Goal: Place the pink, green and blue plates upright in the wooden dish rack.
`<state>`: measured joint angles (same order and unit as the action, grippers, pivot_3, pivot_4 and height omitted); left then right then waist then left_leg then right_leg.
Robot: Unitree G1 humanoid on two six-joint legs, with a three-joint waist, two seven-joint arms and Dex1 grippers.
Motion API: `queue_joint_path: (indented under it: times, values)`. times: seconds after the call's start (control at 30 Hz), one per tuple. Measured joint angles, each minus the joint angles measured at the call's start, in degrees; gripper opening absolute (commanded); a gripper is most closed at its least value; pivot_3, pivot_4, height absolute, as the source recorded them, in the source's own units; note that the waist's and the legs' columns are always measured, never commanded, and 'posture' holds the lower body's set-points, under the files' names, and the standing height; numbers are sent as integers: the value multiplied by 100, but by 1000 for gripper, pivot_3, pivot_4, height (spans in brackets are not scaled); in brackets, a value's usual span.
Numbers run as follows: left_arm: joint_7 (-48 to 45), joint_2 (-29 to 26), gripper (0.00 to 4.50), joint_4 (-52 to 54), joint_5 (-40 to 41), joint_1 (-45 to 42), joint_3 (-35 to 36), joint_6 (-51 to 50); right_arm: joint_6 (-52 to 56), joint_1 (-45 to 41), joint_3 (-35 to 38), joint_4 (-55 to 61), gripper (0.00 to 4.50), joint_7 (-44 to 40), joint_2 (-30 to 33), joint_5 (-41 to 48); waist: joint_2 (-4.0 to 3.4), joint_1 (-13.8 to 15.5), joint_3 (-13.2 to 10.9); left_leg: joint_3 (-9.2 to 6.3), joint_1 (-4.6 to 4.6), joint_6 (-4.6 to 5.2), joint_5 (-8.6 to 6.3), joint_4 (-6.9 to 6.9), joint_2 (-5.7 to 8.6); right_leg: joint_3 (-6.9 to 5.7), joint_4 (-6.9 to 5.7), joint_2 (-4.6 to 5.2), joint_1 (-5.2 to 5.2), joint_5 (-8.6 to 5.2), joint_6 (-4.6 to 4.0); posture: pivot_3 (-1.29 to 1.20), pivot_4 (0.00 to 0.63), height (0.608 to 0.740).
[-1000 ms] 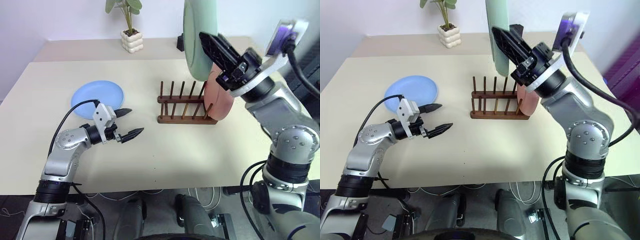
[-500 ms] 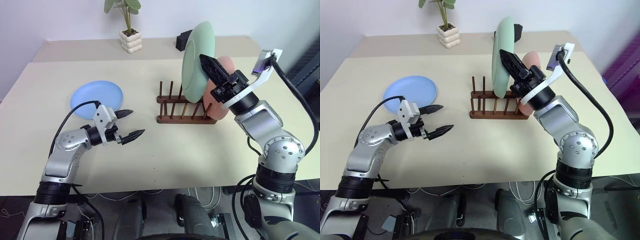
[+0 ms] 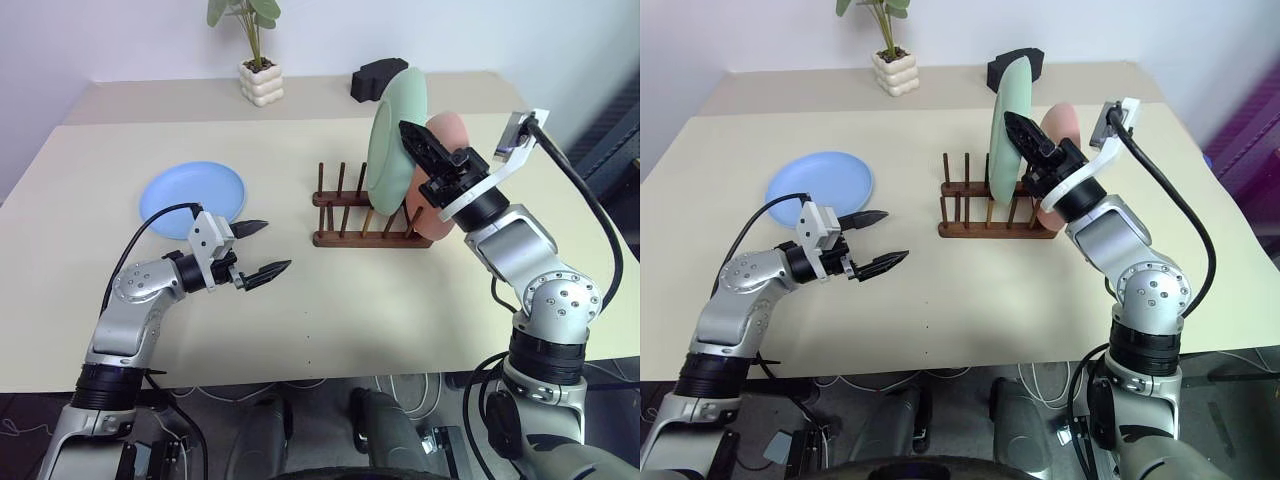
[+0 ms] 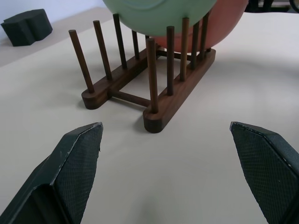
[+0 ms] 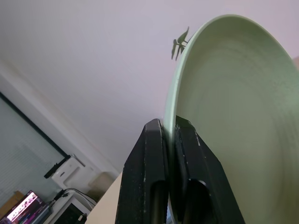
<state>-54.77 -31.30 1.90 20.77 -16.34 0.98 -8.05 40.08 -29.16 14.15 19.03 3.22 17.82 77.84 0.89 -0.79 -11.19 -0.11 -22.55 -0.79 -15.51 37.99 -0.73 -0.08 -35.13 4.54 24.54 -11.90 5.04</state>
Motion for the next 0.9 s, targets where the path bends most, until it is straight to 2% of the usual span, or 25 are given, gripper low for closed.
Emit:
queue_joint_path:
  times: [0.17, 0.2, 0.3, 0.47, 0.67, 0.9]
  values:
    - [23, 15, 4500, 11, 0, 0, 0, -12, 61, 109, -1, -35, 22, 100, -9, 2, 0, -3, 0, 0, 0, 0, 0, 0, 0, 0, 0, 0, 1, 0, 0, 0, 150, 740]
    - [31, 27, 4500, 27, 0, 0, -1, -25, 61, 109, 0, -35, 701, 106, -15, 2, 0, -3, 0, 0, 0, 0, 0, 0, 0, 0, 0, 0, 1, 0, 0, 0, 150, 740]
    - [64, 42, 4500, 62, 0, 0, -5, -53, 68, 113, 0, -36, 1932, 115, -42, 16, 0, 0, 0, 0, -1, 0, 0, 0, 0, 0, 0, 0, 1, 0, 0, 0, 150, 740]
    - [123, 42, 4500, 146, 0, 0, -6, -169, 72, 113, 0, -36, 4434, 113, -41, 17, 0, 0, 0, 0, -1, 0, 0, 0, -1, 0, 1, 0, 1, 0, 0, 0, 150, 740]
    - [174, 42, 4500, 289, 12, 0, -6, -293, 73, 104, -6, -35, 4434, 26, 53, -80, 0, 0, 0, 0, -2, 0, 0, 0, 0, 0, 2, 0, 1, -1, 0, 0, 150, 740]
    - [229, 42, 4500, 349, 27, 0, -10, -403, 135, -185, -32, 2, 4434, -165, 590, -399, -1, 1, 0, -1, -5, 0, 0, -1, 0, 0, 4, 0, 4, -1, -1, 0, 150, 740]
